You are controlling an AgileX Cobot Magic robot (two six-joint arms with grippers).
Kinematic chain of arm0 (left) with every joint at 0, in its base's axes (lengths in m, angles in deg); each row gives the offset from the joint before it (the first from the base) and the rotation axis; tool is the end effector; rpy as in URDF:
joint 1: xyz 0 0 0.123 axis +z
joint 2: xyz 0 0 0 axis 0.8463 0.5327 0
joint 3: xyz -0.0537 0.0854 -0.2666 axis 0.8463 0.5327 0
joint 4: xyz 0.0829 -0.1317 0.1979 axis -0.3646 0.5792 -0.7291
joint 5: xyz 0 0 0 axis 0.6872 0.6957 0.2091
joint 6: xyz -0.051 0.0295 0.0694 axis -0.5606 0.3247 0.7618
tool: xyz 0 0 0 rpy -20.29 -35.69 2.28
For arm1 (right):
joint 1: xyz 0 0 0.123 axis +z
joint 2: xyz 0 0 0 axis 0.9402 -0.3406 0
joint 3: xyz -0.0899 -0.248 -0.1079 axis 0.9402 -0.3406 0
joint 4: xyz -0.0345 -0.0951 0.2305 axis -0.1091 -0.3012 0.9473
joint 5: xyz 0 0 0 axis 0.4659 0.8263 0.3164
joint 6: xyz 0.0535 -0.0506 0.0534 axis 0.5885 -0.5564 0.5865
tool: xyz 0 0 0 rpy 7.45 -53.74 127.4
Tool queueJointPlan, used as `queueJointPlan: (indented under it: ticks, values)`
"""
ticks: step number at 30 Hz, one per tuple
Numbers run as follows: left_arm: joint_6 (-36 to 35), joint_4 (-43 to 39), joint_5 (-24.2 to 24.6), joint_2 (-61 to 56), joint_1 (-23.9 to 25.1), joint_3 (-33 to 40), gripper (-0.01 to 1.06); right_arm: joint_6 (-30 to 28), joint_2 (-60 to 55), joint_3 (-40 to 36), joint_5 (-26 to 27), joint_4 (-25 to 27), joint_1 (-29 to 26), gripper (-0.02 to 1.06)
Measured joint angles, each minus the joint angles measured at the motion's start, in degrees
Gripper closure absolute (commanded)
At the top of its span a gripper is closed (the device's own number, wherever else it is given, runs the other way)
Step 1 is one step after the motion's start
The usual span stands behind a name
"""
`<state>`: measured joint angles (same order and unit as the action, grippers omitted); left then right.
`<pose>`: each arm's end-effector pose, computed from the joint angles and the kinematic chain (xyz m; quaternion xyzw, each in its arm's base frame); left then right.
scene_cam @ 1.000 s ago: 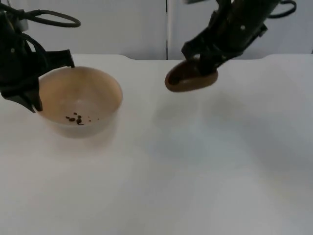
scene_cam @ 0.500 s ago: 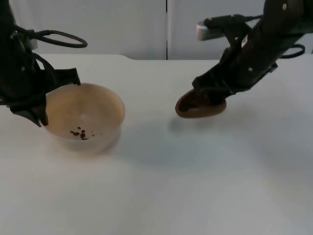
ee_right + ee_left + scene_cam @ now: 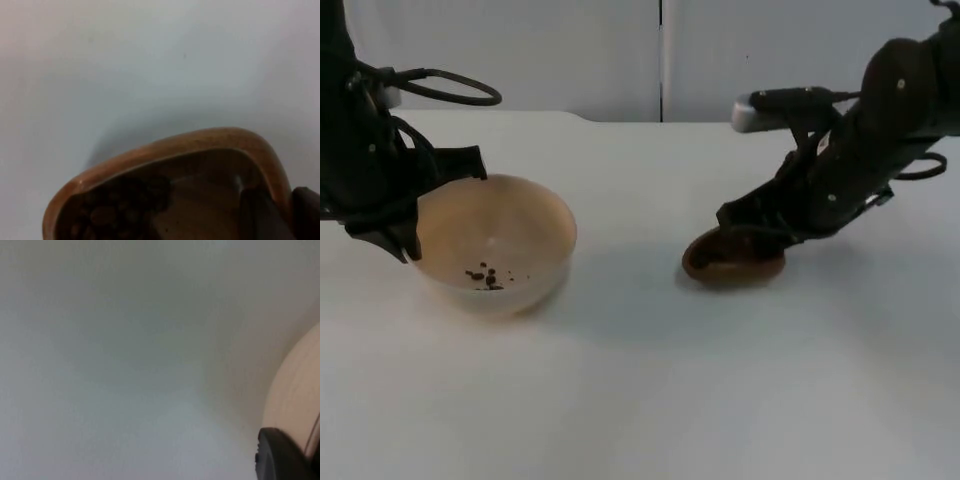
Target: Pick up the bowl with the left hand and pour the coffee beans from the cup into the bowl with the right hand.
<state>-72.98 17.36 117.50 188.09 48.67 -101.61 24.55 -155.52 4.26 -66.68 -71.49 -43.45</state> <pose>0.3610 -0.0576 0.1410 -0.1633 0.9796 -0.0353 0.1117 0.3911 0.2014 0.0981 -0.1863 0.9481 0.0939 0.2401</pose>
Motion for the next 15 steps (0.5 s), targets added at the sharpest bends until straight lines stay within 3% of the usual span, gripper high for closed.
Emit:
queueJointPlan:
  ticks: [15]
  values:
    - [1.02,-1.09,-0.13,0.75,0.00,0.00,1.05,0.92,-1.45,-0.39,0.43,0.12,0.00,1.04]
